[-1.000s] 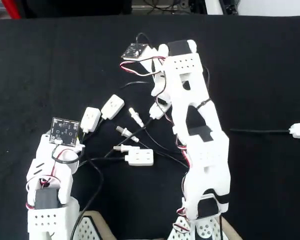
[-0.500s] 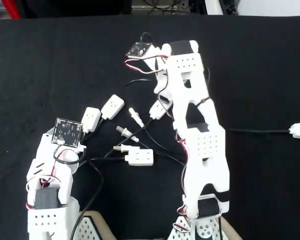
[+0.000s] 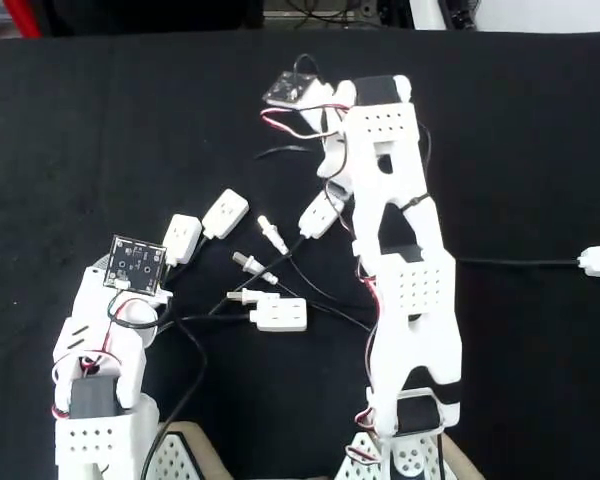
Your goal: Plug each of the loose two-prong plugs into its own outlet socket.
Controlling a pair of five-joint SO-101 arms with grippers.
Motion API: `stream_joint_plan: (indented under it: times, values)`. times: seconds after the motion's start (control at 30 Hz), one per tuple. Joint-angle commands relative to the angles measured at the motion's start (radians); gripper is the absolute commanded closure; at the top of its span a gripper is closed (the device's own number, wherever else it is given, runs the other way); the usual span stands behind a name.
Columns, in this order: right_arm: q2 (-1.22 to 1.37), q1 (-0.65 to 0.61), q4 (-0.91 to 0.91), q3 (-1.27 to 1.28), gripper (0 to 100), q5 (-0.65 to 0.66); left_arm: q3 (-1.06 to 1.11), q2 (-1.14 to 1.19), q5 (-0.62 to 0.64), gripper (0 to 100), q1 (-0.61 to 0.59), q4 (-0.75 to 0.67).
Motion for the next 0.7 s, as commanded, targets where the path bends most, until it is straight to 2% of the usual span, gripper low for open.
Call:
stream_joint_plan:
  times: [0.0,0.67]
  values:
    - [-0.008,0.011,0.035,-0.076,98.7,-0.006,0.018,-0.006,-0.008,97,-0.004,0.009]
    - [0.101,-0.02,0.008,-0.085,98.7,-0.038,0.018,-0.006,-0.008,97,-0.004,0.009]
